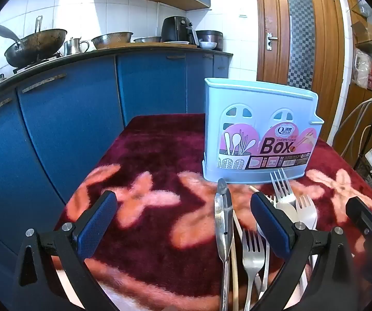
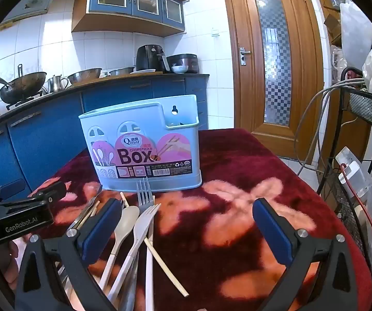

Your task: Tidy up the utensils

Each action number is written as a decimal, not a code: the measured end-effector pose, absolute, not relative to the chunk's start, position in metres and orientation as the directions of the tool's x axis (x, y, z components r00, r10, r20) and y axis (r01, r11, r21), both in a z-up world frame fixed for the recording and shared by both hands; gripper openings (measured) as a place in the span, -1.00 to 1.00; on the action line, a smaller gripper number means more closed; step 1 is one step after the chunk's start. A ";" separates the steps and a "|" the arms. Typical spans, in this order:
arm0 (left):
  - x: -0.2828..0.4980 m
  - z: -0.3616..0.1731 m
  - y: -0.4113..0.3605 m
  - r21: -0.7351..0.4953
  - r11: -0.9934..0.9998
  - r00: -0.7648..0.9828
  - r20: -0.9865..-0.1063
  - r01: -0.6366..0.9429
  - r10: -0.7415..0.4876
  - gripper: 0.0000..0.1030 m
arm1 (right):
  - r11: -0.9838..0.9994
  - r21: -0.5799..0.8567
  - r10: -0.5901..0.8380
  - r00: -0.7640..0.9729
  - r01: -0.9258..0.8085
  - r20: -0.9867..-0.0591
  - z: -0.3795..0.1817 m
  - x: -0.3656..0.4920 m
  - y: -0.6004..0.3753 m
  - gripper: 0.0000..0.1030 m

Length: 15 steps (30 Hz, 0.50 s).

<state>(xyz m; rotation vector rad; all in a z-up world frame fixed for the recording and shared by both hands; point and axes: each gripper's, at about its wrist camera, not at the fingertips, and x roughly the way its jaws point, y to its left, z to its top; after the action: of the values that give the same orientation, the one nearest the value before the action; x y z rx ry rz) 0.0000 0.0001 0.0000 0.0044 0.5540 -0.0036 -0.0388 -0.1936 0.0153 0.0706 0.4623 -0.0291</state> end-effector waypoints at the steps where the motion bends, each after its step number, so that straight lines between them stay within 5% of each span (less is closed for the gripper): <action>1: 0.000 0.000 0.000 0.003 1.000 0.850 -0.526 0.004 -0.002 1.00 | 0.997 0.063 -0.011 0.895 0.044 -0.446 0.015 -0.039 -0.194 1.00; 15: -0.001 0.001 0.003 0.004 1.000 0.850 -0.526 0.004 -0.001 1.00 | 0.997 0.065 -0.012 0.893 0.046 -0.449 0.015 -0.039 -0.194 1.00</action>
<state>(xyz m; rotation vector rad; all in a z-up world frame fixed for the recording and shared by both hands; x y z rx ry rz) -0.0012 0.0026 0.0008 0.0053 0.5540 -0.0028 -0.0391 -0.1941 0.0150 0.0743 0.4652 -0.0300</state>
